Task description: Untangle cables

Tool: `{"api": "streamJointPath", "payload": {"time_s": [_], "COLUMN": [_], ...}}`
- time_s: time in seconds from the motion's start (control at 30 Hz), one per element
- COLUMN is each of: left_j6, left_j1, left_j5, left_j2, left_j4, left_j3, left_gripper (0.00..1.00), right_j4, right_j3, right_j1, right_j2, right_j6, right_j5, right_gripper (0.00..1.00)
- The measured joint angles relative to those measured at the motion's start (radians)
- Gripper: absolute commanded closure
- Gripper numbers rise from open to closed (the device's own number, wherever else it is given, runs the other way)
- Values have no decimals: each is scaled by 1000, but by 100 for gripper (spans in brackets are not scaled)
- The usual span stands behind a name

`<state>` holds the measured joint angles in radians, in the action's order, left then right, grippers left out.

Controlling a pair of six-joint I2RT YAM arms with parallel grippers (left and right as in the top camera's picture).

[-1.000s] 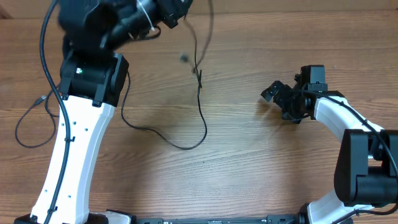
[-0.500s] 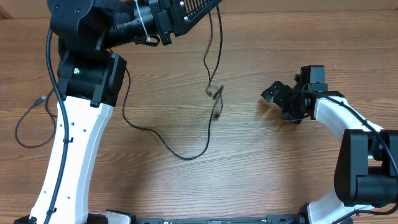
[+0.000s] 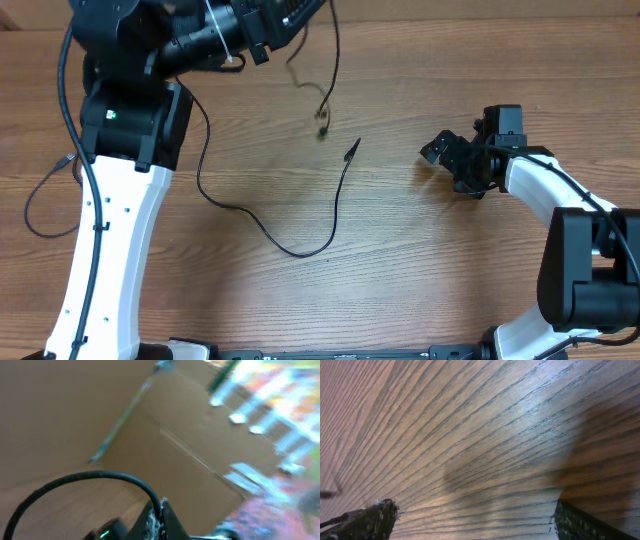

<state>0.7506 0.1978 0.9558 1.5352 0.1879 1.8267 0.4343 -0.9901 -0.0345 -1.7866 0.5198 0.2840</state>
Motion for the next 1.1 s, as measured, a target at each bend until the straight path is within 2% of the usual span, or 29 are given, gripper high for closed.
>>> {"api": "streamJointPath", "payload": {"time_s": [0.13, 0.23, 0.33, 0.47, 0.9, 1.1], "left_j6": [-164, -257, -311, -370, -432, -478], "left_j1": [-4, -4, -4, -4, -1, 48], "left_j5": [-206, -413, -587, -713, -790, -800], "left_j2": [0, 3, 11, 48, 249, 323], "left_j4": [315, 474, 564, 621, 611, 604], "left_j3": [-2, -3, -3, -3, -3, -3], "left_gripper": [96, 96, 96, 96, 96, 96], "right_j4": [1, 1, 0, 1, 0, 0], "right_j3": [0, 0, 0, 0, 0, 0], "right_j1": [0, 0, 0, 0, 0, 0], "right_j2": [0, 0, 0, 0, 0, 0], "right_j6": [0, 0, 0, 0, 0, 0], "right_j5": [0, -1, -2, -1, -2, -2], "right_gripper": [0, 0, 0, 0, 0, 0]}}
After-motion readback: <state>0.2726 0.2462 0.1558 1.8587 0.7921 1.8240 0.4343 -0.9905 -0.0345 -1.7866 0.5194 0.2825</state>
